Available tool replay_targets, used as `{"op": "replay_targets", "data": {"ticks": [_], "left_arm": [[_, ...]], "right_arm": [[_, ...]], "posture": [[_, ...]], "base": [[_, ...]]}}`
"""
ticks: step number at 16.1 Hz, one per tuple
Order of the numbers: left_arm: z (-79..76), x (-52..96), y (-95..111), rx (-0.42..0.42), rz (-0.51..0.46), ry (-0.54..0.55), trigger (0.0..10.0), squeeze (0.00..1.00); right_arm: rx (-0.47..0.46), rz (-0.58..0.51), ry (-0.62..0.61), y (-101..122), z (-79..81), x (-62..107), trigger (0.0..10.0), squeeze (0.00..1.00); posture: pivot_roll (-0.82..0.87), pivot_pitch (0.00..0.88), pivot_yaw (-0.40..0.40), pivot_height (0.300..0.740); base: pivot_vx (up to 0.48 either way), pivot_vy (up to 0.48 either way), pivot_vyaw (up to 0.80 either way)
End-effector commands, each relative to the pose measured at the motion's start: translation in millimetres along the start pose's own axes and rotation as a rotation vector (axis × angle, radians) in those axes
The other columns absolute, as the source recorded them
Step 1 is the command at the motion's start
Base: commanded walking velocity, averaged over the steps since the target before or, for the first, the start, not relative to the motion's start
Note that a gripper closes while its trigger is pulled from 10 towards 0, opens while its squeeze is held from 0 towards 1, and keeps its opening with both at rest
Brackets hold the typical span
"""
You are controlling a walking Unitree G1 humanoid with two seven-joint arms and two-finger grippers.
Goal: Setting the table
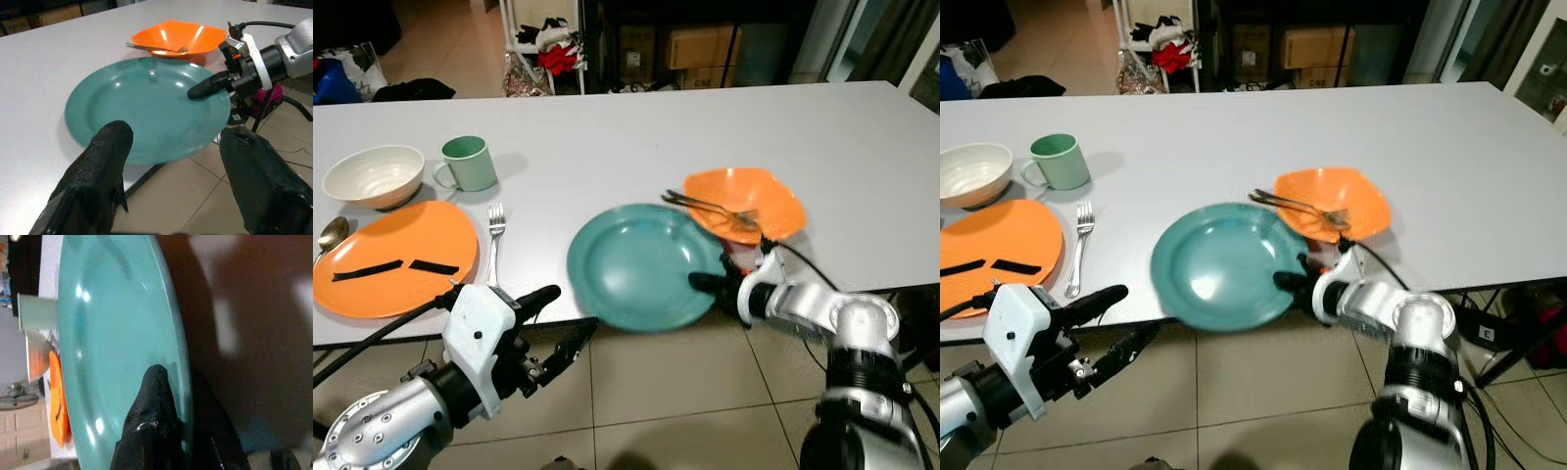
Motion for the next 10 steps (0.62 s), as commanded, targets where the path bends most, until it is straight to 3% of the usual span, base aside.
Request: {"op": "replay_targets", "data": {"ticks": [1,10], "left_arm": [[1.3,-1.0,-2.1,-0.009,0.020,0.002,10.0,0.00],[0.1,-4.0,-1.0,-0.009,0.019,-0.010,10.0,0.00]], "right_arm": [[-0.013,-0.058,0.016,12.1,4.7,-1.0,10.0,0.00],[-0.037,-0.204,-0.046,40.8,1.9,-17.6,10.0,0.00]], "posture": [[-0.04,0.000,0.038,0.740],[-0.03,0.000,0.048,0.740]], "base": [[0.000,0.000,0.00],[0.000,0.000,0.00]]}}
Point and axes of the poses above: a point about 5 cm out from each wrist's last joint towards the gripper, its own x axis pointing back from the gripper into the wrist, its own y axis along the axis of the wrist's last joint, z = x × y, the point moved 1 cm from there along -x, pointing out of the wrist towards the gripper, and after that the axes turned 2 degrees about x, right-handed, at the moved point
